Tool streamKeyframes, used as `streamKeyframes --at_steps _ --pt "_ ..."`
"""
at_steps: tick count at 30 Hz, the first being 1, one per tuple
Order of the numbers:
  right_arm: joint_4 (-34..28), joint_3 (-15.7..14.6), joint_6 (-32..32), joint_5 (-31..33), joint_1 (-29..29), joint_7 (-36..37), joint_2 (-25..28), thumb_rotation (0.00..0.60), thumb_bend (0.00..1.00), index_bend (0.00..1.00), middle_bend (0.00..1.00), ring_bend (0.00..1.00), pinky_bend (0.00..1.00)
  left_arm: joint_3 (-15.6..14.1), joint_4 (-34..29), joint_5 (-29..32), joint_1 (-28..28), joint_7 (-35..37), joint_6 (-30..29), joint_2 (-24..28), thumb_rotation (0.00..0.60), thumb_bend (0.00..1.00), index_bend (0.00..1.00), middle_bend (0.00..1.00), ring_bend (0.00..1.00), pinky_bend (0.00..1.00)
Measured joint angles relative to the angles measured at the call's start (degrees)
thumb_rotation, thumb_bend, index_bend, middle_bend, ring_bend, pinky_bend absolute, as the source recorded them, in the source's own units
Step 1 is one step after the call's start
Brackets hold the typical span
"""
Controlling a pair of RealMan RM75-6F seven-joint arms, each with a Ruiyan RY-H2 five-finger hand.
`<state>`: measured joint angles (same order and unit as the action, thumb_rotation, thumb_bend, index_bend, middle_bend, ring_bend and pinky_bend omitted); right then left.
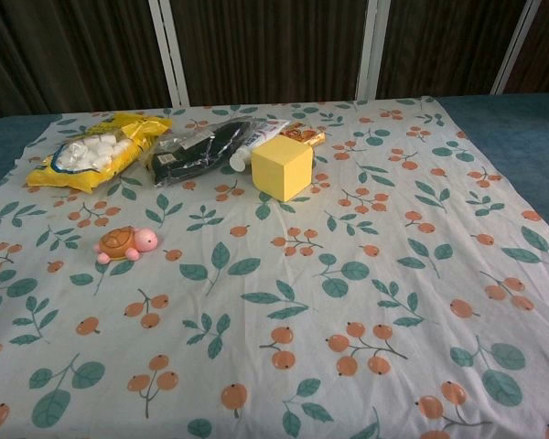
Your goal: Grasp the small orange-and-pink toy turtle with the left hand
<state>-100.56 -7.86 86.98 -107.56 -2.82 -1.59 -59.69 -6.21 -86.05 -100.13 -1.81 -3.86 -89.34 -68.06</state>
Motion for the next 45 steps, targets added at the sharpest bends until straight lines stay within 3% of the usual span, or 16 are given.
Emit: streamKeyframes --at_steps 6,7,9,13,15,18,24,28,37,45 --pt "-0.05 -0.05 1.12 -0.16 0.52 0.05 0.32 0.6 0.12 0.0 0.0 0.0 0.0 -0.01 0.22 -0.13 -1.11 0.23 2.04 -0.61 0.6 0.38 0.0 0.0 0.03 0.08" --pt "-0.05 -0.04 1.24 -0.22 0.56 0.04 0.32 0.6 0.12 0.0 0.0 0.0 0.0 0.14 0.37 -0.19 -1.53 0.31 2.41 -0.96 0.6 0.38 0.0 0.01 0.1 0.14" --pt "0.07 -0.08 1.06 -0.31 0.54 -0.16 0.3 0.6 0.12 0.0 0.0 0.0 0.0 0.99 1.11 -0.37 -2.38 0.64 2.59 -2.49 0.6 0.38 0.01 0.06 0.32 0.41" --pt "0.02 0.14 0.43 0.18 0.23 0.06 0.17 0.6 0.12 0.0 0.0 0.0 0.0 3.75 4.94 -0.41 -5.16 3.04 3.09 -7.79 0.6 0.38 0.05 0.12 0.58 0.76" --pt "0.0 0.37 0.4 0.37 0.14 0.07 0.04 0.6 0.12 0.0 0.0 0.0 0.0 5.71 8.11 0.31 -7.42 4.84 4.41 -11.44 0.6 0.38 0.07 0.15 0.68 0.87" --pt "-0.06 0.63 0.31 0.89 0.11 -0.13 -0.08 0.6 0.12 0.0 0.0 0.0 0.0 8.39 13.01 2.36 -11.03 7.29 7.83 -16.71 0.6 0.38 0.09 0.18 0.77 0.95" --pt "-0.17 1.24 -0.89 2.54 -0.24 -0.61 -0.47 0.6 0.12 0.0 0.0 0.0 0.0 11.89 21.76 6.19 -17.61 8.34 14.64 -25.75 0.6 0.38 0.13 0.2 0.89 1.0" --pt "-0.21 1.55 -1.45 3.27 -0.54 -0.67 -0.54 0.6 0.12 0.0 0.0 0.0 0.0 12.66 26.31 7.06 -20.37 6.99 16.41 -29.98 0.6 0.38 0.17 0.22 0.95 1.0" --pt "-0.27 1.6 -0.78 3.19 -0.45 0.05 -0.07 0.6 0.12 0.0 0.0 0.0 0.0 12.68 35.22 8.65 -23.69 2.56 18.48 -36.77 0.6 0.38 0.25 0.24 0.96 1.0" --pt "-0.3 1.58 -0.2 2.92 -0.27 0.5 0.27 0.6 0.12 0.0 0.0 0.0 0.0 12.37 43.01 9.51 -25.09 1.85 17.77 -40.8 0.6 0.38 0.32 0.32 0.96 1.0"
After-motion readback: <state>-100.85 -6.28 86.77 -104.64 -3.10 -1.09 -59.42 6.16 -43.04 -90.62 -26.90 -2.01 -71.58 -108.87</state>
